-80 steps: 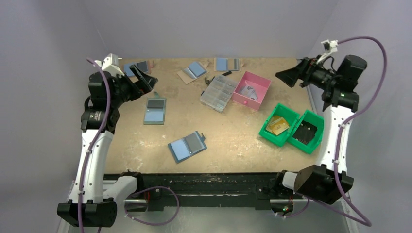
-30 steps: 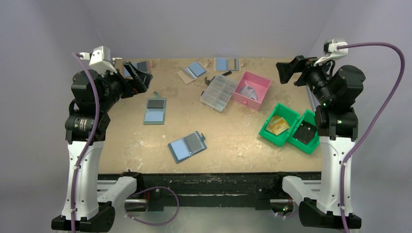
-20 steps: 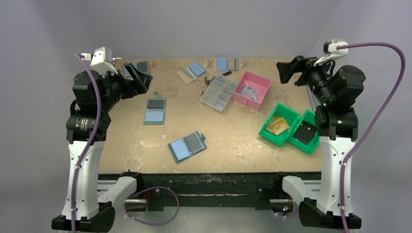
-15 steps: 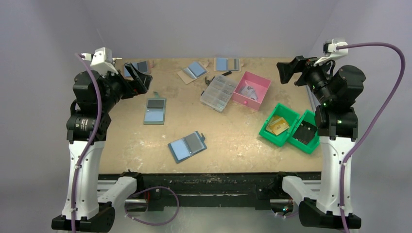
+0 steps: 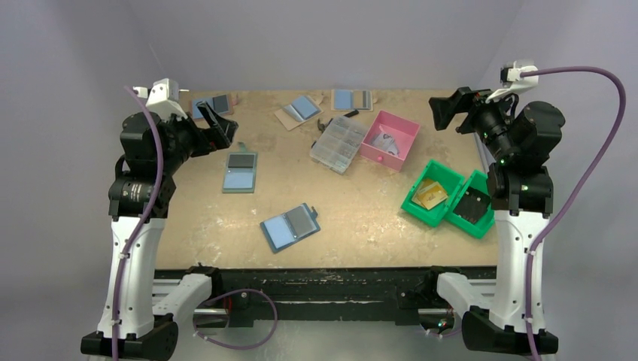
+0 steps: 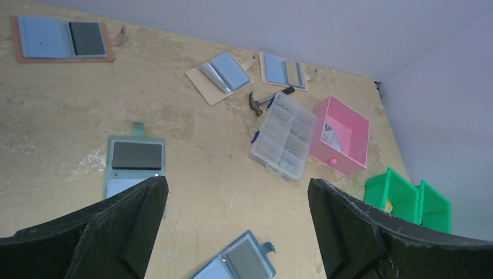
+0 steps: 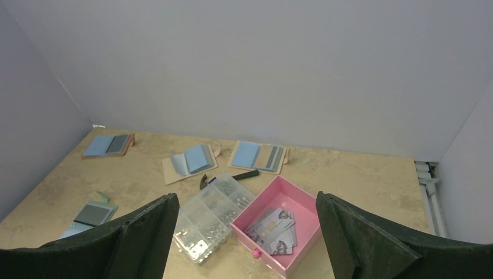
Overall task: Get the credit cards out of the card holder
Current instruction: Reset both arms
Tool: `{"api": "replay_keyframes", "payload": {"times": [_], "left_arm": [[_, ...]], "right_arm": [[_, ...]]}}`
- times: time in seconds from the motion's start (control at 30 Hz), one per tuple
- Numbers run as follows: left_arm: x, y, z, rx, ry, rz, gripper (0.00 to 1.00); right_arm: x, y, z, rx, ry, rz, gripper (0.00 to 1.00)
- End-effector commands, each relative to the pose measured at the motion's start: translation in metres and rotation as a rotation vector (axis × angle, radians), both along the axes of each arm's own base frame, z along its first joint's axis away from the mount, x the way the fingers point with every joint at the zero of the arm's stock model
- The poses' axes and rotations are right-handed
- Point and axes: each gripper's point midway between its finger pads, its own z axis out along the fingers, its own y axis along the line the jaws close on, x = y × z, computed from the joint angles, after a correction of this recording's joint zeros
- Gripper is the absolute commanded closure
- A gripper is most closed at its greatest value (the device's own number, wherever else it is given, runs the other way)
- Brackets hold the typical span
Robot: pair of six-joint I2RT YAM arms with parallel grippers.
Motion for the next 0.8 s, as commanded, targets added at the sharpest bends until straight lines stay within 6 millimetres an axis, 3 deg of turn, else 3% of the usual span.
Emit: {"api": "replay_keyframes", "payload": {"times": [0.0, 0.77], "left_arm": [[-0.0031, 0.0032, 0.0128, 0.027, -0.066, 0.008, 0.01], [-0.0057, 0.0038, 0.0063, 0.028, -0.058, 0.011, 0.01]], "right_arm": [[-0.0017, -0.0001, 0.0122, -0.003, -0.049, 0.004, 0.01], [-0.0036, 0.0022, 0.0064, -0.008, -0.040, 0.017, 0.01]]}}
